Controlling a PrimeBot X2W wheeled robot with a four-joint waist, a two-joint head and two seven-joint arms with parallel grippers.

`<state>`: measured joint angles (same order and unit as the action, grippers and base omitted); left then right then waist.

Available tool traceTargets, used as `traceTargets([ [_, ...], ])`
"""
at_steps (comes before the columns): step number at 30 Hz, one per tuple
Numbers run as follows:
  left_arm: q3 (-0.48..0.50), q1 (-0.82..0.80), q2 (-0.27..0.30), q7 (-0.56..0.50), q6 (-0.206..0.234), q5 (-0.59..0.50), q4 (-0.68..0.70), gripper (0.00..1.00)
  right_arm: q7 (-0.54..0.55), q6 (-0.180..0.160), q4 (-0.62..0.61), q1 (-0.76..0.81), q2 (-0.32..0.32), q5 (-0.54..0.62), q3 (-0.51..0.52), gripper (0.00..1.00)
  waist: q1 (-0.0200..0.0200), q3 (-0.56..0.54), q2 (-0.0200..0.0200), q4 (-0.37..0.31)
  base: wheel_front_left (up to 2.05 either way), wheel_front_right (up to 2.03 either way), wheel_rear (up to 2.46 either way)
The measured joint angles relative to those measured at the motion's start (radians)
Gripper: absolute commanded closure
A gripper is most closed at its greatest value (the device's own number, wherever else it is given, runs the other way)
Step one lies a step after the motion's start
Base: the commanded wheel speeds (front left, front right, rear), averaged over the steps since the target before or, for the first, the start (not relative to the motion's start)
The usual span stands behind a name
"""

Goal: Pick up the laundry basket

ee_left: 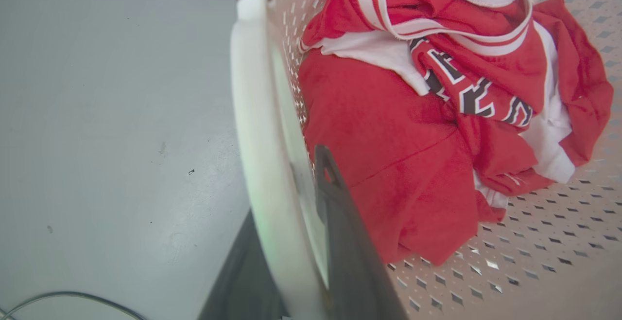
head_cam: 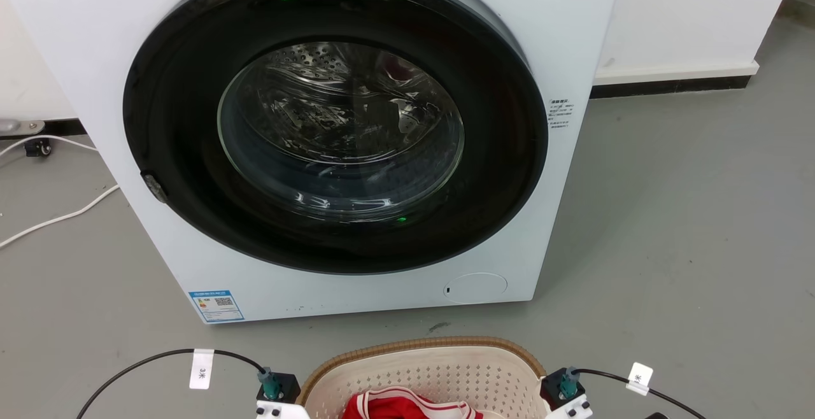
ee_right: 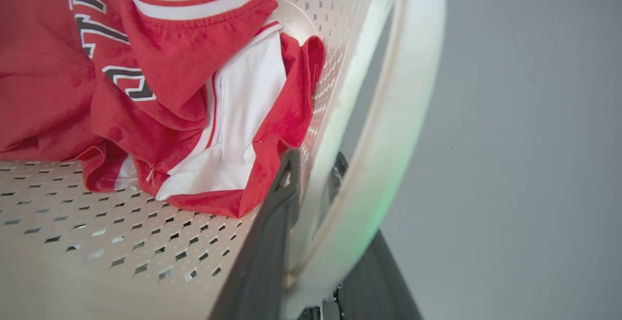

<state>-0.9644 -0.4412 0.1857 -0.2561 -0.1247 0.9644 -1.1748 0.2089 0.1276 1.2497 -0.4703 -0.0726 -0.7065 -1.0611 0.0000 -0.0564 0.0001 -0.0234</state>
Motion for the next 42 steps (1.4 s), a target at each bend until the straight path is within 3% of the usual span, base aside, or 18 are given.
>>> traceTargets([
  [42, -0.120, -0.017, 0.002, 0.049, 0.000, 0.118, -0.024, 1.00, -0.032, 0.000, 0.020, -0.021, -0.005, -0.132, -0.137, 1.00, 0.0000, 0.006, 0.0000, -0.001, 0.00, 0.00, 0.00],
])
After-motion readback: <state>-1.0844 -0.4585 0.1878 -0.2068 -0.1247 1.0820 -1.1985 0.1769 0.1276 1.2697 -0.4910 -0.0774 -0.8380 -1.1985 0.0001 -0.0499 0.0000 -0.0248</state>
